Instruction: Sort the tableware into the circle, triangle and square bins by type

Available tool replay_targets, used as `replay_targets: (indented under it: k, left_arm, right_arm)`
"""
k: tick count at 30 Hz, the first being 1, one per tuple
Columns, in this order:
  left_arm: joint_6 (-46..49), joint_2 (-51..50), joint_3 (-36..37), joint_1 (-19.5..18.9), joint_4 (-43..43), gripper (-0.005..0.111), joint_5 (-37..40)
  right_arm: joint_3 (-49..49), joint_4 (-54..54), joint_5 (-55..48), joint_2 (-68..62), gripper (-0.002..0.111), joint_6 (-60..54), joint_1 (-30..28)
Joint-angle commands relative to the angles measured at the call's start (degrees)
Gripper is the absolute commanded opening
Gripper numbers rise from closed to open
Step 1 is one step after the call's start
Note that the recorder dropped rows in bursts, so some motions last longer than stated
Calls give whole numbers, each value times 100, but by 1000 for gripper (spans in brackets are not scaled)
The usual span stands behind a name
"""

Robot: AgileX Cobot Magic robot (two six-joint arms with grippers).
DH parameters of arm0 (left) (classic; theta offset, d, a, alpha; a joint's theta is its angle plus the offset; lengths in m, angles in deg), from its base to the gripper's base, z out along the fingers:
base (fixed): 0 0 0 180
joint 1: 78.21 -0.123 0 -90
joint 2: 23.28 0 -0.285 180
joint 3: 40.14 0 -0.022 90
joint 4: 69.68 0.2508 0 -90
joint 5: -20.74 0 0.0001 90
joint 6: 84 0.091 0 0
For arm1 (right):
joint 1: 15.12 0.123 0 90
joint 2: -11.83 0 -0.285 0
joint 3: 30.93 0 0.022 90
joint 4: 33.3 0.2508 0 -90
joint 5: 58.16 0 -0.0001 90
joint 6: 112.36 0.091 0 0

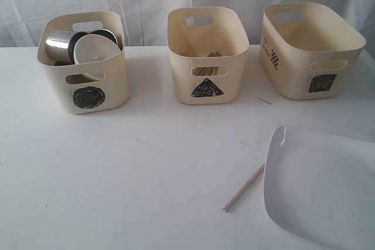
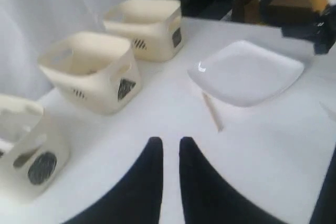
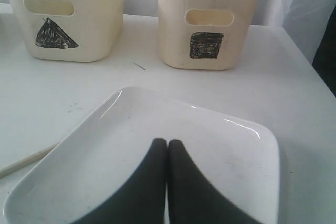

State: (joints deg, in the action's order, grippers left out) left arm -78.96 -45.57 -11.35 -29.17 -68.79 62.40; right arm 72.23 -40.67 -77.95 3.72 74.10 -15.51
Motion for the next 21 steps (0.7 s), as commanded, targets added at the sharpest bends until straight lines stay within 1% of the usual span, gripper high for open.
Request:
replay_targets:
  k: [1,6,9,12,16,18,21]
  left_arm:
    - [-823,-146,365,32,574,27,331]
    - [-812,-844,528,32,598,44,-91]
    - [-783,-1610,595,32,598,50,-380]
    - [-759,-2500,595,32,598,51,-800]
    - [-759,-3799,595,32,598,51,-1676]
    - [-779,-4485,541,32,521,51,-1990]
    - [-779,-5359,377,32,507,51,-2224]
  right_arm:
    - [-37,8,14,32,0,-17,-18]
    - [-37,8,14,32,0,-17,-18]
    - [-37,8,14,32,0,-17,-18]
    - [-37,8,14,32,0,-17,-18]
    - [-37,8,14,32,0,-17,-18]
    - [-37,8,14,32,0,-17,-18]
    - [-37,8,14,32,0,-17,-18]
